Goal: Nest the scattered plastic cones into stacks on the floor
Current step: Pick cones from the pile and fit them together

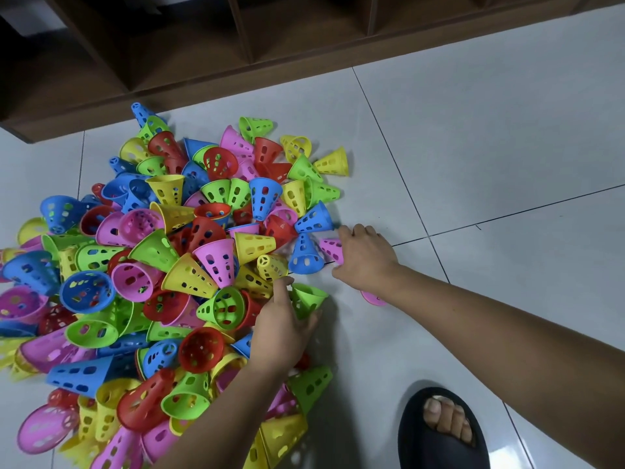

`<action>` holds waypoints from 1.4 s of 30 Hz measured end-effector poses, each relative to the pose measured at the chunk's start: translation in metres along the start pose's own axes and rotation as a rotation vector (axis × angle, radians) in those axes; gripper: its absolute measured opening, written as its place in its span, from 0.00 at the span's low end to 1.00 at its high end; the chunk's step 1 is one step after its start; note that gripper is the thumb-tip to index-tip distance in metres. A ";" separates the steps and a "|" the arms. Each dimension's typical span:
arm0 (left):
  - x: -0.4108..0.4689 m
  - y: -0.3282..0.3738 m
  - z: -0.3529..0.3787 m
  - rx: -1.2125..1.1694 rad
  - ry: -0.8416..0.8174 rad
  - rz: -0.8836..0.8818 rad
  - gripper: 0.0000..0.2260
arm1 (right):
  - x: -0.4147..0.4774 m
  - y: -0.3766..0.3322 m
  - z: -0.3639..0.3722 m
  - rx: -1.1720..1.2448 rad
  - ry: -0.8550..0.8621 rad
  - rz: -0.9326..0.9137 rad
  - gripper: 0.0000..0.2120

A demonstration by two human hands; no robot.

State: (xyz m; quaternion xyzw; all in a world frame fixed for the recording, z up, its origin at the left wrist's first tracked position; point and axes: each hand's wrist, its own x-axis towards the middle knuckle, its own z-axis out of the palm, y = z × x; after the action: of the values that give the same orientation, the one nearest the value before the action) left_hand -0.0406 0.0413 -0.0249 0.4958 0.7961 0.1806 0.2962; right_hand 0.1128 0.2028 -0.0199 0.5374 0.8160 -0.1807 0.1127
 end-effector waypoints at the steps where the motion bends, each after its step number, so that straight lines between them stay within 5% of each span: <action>1: -0.001 0.002 -0.001 -0.014 0.001 0.012 0.31 | 0.000 0.002 -0.001 0.007 -0.011 0.002 0.34; 14: 0.001 0.041 -0.010 -0.157 0.080 0.198 0.33 | -0.092 0.061 -0.011 0.827 0.289 0.060 0.20; 24: 0.002 0.078 0.014 -0.212 -0.003 0.328 0.14 | -0.106 0.077 0.060 0.744 0.297 0.003 0.23; 42: 0.010 0.036 0.031 0.044 0.167 0.296 0.21 | -0.088 0.085 0.076 0.650 0.272 0.023 0.29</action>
State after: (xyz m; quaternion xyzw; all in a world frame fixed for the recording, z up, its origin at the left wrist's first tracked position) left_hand 0.0010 0.0666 -0.0307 0.5973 0.7400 0.2456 0.1881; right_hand 0.2246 0.1282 -0.0708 0.5733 0.7175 -0.3564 -0.1718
